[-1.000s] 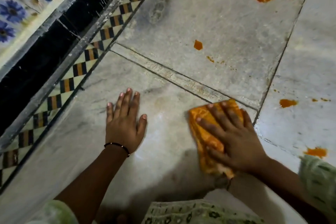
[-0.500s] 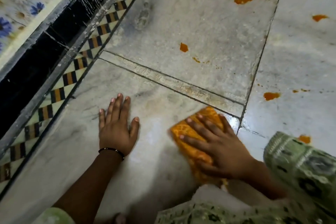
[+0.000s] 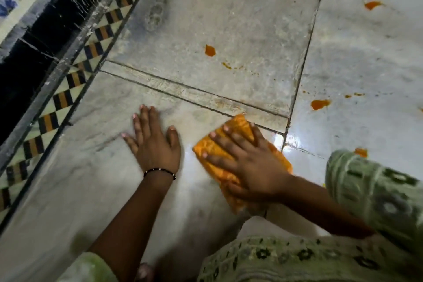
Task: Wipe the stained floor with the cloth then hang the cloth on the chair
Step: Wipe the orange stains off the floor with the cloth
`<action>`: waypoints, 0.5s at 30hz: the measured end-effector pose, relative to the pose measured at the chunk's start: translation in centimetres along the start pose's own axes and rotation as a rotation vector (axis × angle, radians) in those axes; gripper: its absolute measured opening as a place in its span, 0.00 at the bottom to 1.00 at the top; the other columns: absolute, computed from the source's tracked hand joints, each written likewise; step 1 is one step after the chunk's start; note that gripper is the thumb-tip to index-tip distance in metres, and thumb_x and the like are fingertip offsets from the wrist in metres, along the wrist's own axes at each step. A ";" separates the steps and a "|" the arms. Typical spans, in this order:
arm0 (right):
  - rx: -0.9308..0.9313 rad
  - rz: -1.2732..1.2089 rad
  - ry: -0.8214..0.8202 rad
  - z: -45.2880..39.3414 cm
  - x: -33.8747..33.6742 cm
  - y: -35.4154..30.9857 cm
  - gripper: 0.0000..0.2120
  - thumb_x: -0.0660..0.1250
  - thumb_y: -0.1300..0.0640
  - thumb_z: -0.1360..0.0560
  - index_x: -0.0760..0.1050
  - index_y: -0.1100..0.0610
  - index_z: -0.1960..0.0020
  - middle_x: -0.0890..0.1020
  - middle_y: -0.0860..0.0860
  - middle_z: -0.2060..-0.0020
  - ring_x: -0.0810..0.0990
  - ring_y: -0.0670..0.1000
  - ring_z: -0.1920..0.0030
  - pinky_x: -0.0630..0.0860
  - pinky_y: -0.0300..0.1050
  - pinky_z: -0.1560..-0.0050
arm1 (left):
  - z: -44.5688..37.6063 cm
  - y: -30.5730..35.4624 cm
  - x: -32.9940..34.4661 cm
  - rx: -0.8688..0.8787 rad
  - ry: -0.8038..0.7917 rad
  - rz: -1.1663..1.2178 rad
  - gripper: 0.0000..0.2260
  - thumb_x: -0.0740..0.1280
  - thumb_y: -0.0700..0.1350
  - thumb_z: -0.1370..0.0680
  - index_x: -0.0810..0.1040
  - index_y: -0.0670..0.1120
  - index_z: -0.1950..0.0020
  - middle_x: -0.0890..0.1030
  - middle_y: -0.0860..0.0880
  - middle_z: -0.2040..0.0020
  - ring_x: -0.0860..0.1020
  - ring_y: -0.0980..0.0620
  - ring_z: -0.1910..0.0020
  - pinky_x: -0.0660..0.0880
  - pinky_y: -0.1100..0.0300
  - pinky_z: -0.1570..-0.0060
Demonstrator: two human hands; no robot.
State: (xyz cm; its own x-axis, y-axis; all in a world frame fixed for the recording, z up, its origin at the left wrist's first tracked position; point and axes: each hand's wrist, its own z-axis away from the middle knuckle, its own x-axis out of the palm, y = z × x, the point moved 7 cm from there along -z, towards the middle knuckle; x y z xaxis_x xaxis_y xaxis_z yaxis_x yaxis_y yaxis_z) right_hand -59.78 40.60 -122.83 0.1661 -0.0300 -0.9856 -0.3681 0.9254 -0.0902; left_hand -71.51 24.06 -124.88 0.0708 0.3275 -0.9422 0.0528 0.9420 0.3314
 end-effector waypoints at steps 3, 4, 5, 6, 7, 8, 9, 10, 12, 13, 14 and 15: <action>0.005 -0.003 -0.031 5.4 1.0 1.1 0.38 0.62 0.34 0.31 0.56 0.40 0.24 0.58 0.52 0.24 0.57 0.58 0.25 0.55 0.70 0.34 | 0.2 4.7 0.7 0.204 -0.052 0.067 0.31 0.51 0.54 0.25 0.53 0.44 0.23 0.51 0.47 0.22 0.49 0.47 0.24 0.40 0.42 0.29; 0.015 -0.009 -0.036 6.8 0.9 2.4 0.39 0.62 0.34 0.32 0.55 0.41 0.24 0.58 0.51 0.23 0.56 0.58 0.25 0.54 0.69 0.34 | 0.4 6.1 1.0 0.278 -0.087 0.073 0.31 0.53 0.53 0.24 0.52 0.44 0.23 0.50 0.47 0.22 0.49 0.48 0.24 0.39 0.43 0.29; 0.030 -0.016 -0.039 7.8 0.8 3.8 0.39 0.61 0.34 0.32 0.55 0.41 0.24 0.57 0.51 0.23 0.56 0.58 0.25 0.54 0.69 0.33 | 0.7 7.1 1.3 0.352 -0.128 0.057 0.31 0.53 0.52 0.24 0.51 0.45 0.23 0.49 0.47 0.22 0.48 0.49 0.24 0.39 0.44 0.29; 0.057 -0.022 -0.040 8.4 0.6 5.2 0.38 0.60 0.34 0.32 0.55 0.41 0.24 0.57 0.51 0.23 0.56 0.58 0.25 0.54 0.69 0.33 | 1.1 7.7 1.7 0.419 -0.161 0.026 0.31 0.53 0.53 0.24 0.50 0.45 0.23 0.48 0.48 0.22 0.48 0.50 0.24 0.38 0.45 0.29; 0.105 -0.031 -0.037 8.7 0.3 6.5 0.38 0.59 0.35 0.32 0.55 0.41 0.24 0.57 0.51 0.23 0.56 0.58 0.25 0.54 0.69 0.33 | 1.4 8.0 2.0 0.480 -0.184 -0.018 0.30 0.51 0.54 0.24 0.50 0.46 0.23 0.48 0.49 0.22 0.48 0.50 0.24 0.39 0.45 0.29; 0.173 -0.043 -0.035 8.2 0.1 7.8 0.37 0.58 0.35 0.31 0.55 0.40 0.24 0.56 0.51 0.23 0.56 0.58 0.25 0.53 0.69 0.32 | 1.6 7.6 2.2 0.513 -0.198 -0.060 0.31 0.49 0.56 0.24 0.50 0.45 0.23 0.49 0.49 0.22 0.48 0.50 0.24 0.39 0.45 0.29; 0.262 -0.054 -0.019 7.5 -0.3 9.0 0.37 0.57 0.35 0.31 0.53 0.39 0.24 0.56 0.50 0.23 0.55 0.57 0.24 0.53 0.70 0.32 | 1.7 7.3 2.4 0.529 -0.206 -0.100 0.31 0.47 0.57 0.24 0.51 0.45 0.23 0.50 0.48 0.22 0.49 0.50 0.24 0.40 0.44 0.28; 0.358 -0.074 -0.010 6.4 -0.4 10.0 0.37 0.55 0.35 0.31 0.51 0.38 0.24 0.55 0.49 0.23 0.53 0.57 0.24 0.52 0.71 0.32 | 1.7 6.9 2.5 0.527 -0.211 -0.129 0.32 0.46 0.58 0.24 0.52 0.44 0.23 0.51 0.47 0.22 0.49 0.50 0.24 0.41 0.44 0.28; 0.507 -0.102 0.019 4.1 -0.7 10.7 0.36 0.52 0.34 0.31 0.47 0.37 0.24 0.53 0.50 0.22 0.51 0.58 0.24 0.49 0.73 0.32 | 1.6 6.7 2.7 0.514 -0.218 -0.161 0.32 0.46 0.58 0.24 0.53 0.44 0.23 0.53 0.47 0.23 0.51 0.50 0.24 0.43 0.44 0.28; 0.525 -0.102 0.033 3.3 -0.7 10.0 0.36 0.51 0.35 0.30 0.46 0.38 0.24 0.53 0.51 0.22 0.51 0.59 0.24 0.48 0.74 0.33 | 1.7 6.7 2.6 0.509 -0.220 -0.164 0.32 0.47 0.58 0.24 0.54 0.44 0.24 0.54 0.47 0.23 0.52 0.49 0.24 0.44 0.44 0.28; 0.501 -0.091 0.047 2.7 -0.7 8.8 0.36 0.51 0.36 0.29 0.46 0.40 0.24 0.53 0.53 0.23 0.52 0.61 0.24 0.47 0.75 0.33 | 1.6 6.8 2.5 0.508 -0.221 -0.159 0.31 0.47 0.58 0.24 0.54 0.44 0.23 0.54 0.47 0.23 0.52 0.50 0.24 0.45 0.44 0.28; 0.443 -0.083 0.054 2.8 -0.5 7.2 0.35 0.51 0.37 0.28 0.47 0.41 0.23 0.54 0.54 0.23 0.52 0.62 0.24 0.47 0.75 0.33 | 1.6 6.9 2.4 0.514 -0.225 -0.149 0.31 0.47 0.58 0.24 0.53 0.45 0.23 0.53 0.48 0.23 0.51 0.51 0.24 0.45 0.44 0.27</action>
State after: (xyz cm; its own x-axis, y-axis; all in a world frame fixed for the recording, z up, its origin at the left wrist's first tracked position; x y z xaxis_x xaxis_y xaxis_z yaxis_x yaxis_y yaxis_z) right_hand -59.94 48.32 -122.56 0.1258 -0.1194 -0.9848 0.0731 0.9911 -0.1108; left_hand -69.39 31.20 -124.80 0.2327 0.1177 -0.9654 0.5513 0.8018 0.2307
